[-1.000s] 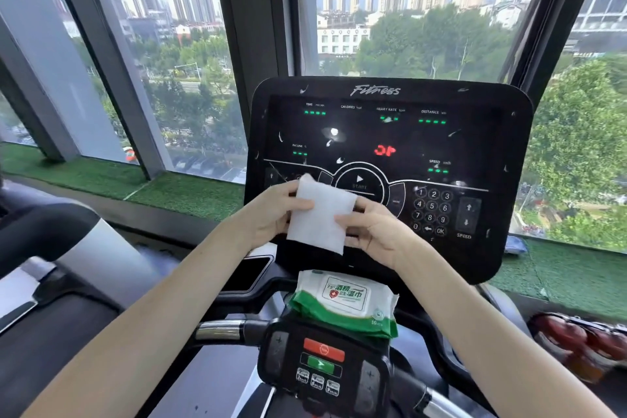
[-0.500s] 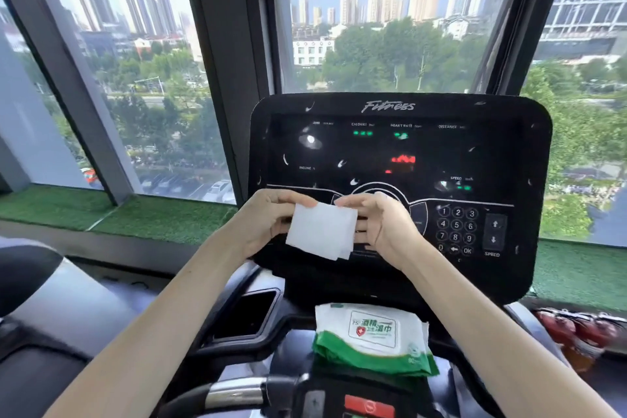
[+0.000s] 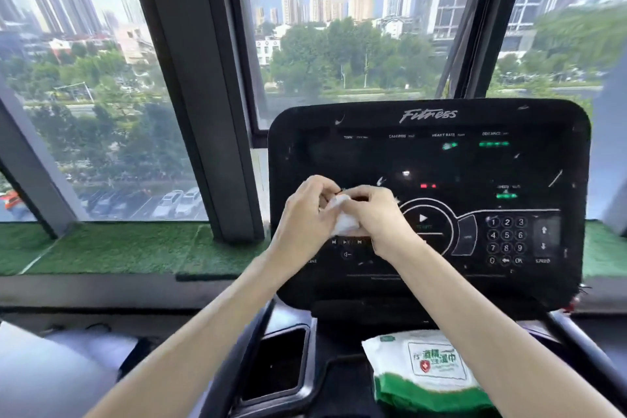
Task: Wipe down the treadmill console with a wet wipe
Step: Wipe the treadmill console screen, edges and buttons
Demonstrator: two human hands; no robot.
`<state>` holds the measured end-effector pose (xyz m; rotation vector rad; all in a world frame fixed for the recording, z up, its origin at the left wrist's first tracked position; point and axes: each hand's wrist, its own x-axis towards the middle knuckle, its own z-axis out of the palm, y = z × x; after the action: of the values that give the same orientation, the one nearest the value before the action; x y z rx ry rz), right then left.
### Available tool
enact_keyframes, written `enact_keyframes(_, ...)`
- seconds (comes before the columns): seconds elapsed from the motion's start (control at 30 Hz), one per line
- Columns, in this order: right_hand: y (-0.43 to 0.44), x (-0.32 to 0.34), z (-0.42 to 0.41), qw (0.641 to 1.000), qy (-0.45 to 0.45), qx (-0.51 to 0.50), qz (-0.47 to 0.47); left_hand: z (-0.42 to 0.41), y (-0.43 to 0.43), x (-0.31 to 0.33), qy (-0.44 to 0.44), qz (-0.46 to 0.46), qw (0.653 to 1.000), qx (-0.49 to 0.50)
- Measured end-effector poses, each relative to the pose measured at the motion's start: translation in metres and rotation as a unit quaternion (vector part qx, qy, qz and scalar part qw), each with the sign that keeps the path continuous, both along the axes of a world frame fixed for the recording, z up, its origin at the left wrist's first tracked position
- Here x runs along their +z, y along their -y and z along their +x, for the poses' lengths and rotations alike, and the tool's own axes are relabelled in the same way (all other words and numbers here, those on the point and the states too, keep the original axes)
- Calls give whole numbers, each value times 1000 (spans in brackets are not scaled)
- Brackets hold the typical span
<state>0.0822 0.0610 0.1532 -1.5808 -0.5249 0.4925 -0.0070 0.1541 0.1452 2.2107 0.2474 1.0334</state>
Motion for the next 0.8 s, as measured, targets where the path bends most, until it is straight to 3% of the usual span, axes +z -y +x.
enact_keyframes(0.07, -2, 3, 0, 999, -42, -2, 22, 5, 1, -13, 3, 8, 1000, -14)
enact_keyframes(0.2, -3, 9, 3, 990, -116, 17, 73, 7, -13, -30, -7, 259, 965, 28)
enact_keyframes(0.23, -3, 12, 4, 991, -110, 19, 70, 8, -18, -30, -7, 285, 958, 26)
enact_keyframes(0.33, -3, 19, 7, 996, -52, -11, 67, 10, -31, -19, 27, 229, 973, -2)
enact_keyframes(0.4, -3, 24, 14, 995, 36, -51, 73, 13, -40, -1, 74, 112, 990, 50)
enact_keyframes(0.43, -3, 24, 19, 988, 121, -75, 53, 16, -46, 12, 102, 36, 989, 97)
enact_keyframes(0.47, -4, 25, 25, 967, 236, -96, 12, 21, -52, 27, 133, -28, 980, 148)
enact_keyframes(0.5, -5, 25, 30, 922, 367, -113, -41, 27, -58, 41, 158, -60, 967, 192)
enact_keyframes(0.57, -9, 25, 41, 798, 576, -125, -125, 44, -67, 65, 162, -56, 955, 243)
enact_keyframes(0.6, -11, 23, 48, 746, 635, -123, -156, 55, -69, 70, 141, -34, 956, 256)
enact_keyframes(0.67, -12, 25, 62, 694, 674, -128, -221, 74, -68, 70, 91, 6, 961, 262)
enact_keyframes(0.8, -9, 22, 86, 680, 654, -114, -312, 99, -46, 51, 63, 102, 961, 248)
